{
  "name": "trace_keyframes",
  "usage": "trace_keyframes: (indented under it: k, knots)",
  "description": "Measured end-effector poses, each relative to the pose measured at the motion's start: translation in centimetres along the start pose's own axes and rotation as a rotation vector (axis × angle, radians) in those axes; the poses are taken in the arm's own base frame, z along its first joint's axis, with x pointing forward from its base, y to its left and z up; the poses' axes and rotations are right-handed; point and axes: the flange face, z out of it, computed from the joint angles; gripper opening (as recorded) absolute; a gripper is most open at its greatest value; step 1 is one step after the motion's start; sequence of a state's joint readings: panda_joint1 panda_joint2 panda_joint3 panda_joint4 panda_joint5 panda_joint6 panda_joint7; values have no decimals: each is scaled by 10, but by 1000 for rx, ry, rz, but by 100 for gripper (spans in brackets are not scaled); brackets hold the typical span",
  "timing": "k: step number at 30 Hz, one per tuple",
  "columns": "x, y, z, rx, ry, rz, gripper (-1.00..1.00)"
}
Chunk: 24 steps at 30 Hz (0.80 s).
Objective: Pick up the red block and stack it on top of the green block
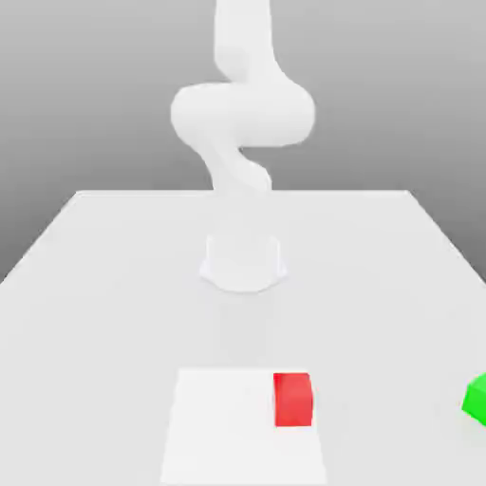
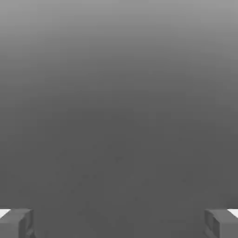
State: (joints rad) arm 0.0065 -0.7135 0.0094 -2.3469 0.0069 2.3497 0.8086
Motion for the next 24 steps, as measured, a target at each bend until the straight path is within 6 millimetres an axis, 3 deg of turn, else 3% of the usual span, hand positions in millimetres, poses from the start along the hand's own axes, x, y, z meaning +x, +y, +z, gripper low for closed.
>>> trace_keyframes:
  k: [6,12,16,20,24]
  knots:
    - [-48,21,144,-146,-164,-4,0]
    - [-121,68,254,-293,-313,-14,0]
    - [-178,113,308,-396,-407,-23,0]
    - [-236,159,345,-491,-491,-38,0]
    - [-258,184,377,-508,-503,-35,0]
